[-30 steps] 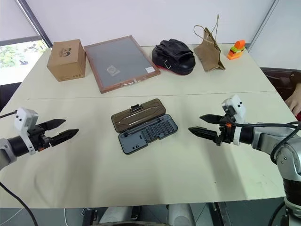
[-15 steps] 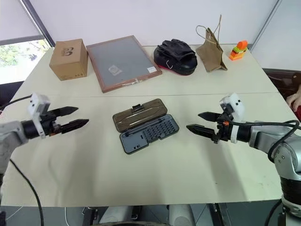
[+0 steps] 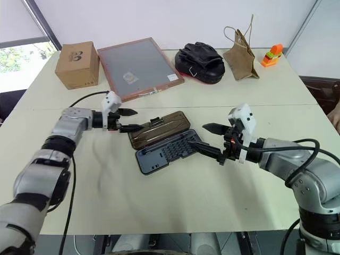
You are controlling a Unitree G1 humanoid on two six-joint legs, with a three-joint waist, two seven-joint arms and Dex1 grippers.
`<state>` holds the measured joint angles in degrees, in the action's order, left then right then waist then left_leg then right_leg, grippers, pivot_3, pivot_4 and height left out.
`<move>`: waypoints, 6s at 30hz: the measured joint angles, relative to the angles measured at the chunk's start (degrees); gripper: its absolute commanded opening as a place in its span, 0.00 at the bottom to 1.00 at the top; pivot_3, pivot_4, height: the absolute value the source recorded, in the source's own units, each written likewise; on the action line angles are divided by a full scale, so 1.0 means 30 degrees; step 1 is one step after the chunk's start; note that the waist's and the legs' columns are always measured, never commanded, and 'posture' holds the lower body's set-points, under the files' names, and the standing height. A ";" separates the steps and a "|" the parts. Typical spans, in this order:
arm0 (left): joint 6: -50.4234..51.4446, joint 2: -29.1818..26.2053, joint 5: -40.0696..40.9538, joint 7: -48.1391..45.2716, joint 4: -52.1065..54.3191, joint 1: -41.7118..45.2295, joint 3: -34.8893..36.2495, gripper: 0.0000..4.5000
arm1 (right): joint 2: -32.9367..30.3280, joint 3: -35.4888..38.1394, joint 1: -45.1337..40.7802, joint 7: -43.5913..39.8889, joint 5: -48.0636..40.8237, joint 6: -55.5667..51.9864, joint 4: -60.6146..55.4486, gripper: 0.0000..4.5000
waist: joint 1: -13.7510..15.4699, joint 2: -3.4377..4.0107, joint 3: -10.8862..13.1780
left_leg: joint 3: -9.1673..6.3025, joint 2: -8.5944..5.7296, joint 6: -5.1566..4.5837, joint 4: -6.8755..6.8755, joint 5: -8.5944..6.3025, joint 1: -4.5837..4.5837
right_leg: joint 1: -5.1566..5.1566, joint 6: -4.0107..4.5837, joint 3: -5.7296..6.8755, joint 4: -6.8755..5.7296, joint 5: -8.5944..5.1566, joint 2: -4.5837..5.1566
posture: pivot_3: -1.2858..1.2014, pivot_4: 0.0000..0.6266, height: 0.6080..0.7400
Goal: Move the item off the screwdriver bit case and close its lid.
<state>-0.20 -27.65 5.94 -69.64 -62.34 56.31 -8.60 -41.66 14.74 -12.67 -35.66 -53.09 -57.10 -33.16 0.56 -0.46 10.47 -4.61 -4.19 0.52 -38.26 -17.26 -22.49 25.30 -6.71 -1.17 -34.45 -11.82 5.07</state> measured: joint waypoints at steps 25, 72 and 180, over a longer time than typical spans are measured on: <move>-0.9382 0.0316 -0.4934 0.2108 -0.2660 0.0928 -0.1531 0.01 | -0.0026 -0.0223 0.0276 0.1024 0.0227 0.0844 0.0332 1.00 | 0.0030 -0.0050 -0.0024 | -0.0023 0.0016 -0.0147 -0.0230 -0.0087 0.0279 | -0.0281 -0.0005 -0.0003 -0.0251 -0.0007 -0.0019 | 0.52 0.24 1.00; 0.7475 -0.2807 0.3236 -0.5607 1.1328 -0.3864 0.4173 0.94 | 0.0161 -0.1127 -0.0116 0.0524 0.0957 0.1723 0.2246 1.00 | -0.0962 -0.0002 -0.0035 | -0.0023 0.0025 -0.0195 -0.0289 -0.0111 0.0118 | -0.0130 -0.0013 -0.0046 -0.0276 -0.0015 -0.0030 | 0.52 0.24 1.00; 0.5624 0.0053 0.4450 0.4415 1.0189 -0.7266 0.1661 0.00 | 0.2610 -0.9871 -0.7295 -0.5139 1.9879 1.4238 1.0979 0.07 | -0.0526 -0.0005 -0.0213 | -0.0044 0.0016 0.0039 0.0042 0.0017 0.0329 | -0.0187 0.0059 -0.0030 -0.0210 -0.0011 -0.0038 | 0.52 0.24 1.00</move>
<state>16.67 -27.49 19.29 -56.40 -31.77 34.52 -3.62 -33.83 -14.88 -34.55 -51.08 6.54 -14.39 -0.22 -1.01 -0.47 9.83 -4.74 -4.14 0.64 -38.14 -17.20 -21.50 24.74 -6.54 -1.26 -35.08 -11.85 4.95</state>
